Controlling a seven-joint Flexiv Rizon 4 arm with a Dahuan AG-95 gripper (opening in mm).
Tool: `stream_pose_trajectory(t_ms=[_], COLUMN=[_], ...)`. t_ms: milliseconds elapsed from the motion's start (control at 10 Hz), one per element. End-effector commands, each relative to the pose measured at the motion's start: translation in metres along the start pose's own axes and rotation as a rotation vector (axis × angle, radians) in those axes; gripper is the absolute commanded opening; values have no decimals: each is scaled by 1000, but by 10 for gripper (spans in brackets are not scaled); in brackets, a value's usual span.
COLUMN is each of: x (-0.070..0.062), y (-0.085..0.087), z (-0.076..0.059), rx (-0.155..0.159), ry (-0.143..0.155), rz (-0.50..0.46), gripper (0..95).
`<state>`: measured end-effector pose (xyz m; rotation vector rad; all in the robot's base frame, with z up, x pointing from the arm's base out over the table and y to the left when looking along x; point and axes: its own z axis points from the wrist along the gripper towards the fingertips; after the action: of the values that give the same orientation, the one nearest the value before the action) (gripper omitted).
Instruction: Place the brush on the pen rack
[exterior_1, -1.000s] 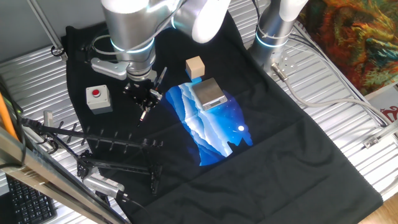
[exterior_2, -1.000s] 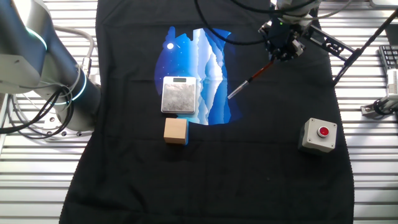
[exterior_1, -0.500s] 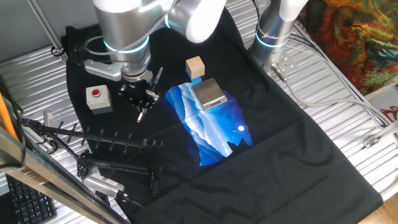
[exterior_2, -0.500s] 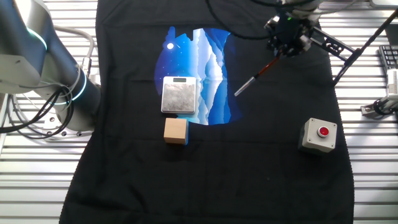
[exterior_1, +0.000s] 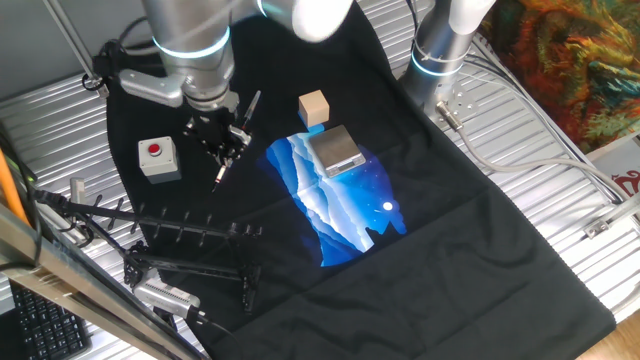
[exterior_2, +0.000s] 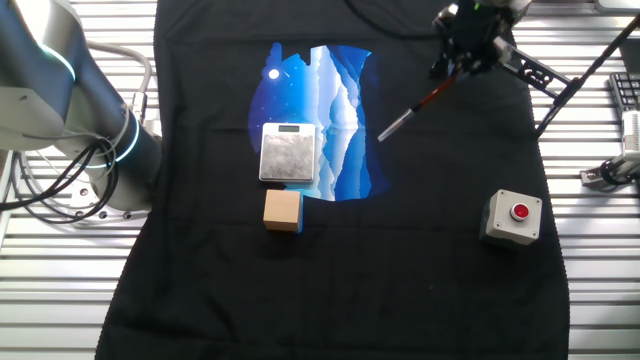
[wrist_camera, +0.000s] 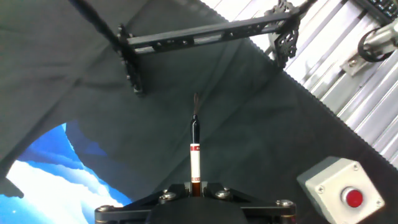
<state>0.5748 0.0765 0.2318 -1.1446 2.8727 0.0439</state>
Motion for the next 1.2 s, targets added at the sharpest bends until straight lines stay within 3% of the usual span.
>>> stream_pose_trajectory(t_ms=[100,700,900,1200], x=[3,15,14,1], y=[2,3,5,9], z=[-11,-42,-48,-61], rx=[-7,-15,-17,-27], ry=[4,-1,1,16], rz=[5,30,31,34], gripper=[0,0,0,0])
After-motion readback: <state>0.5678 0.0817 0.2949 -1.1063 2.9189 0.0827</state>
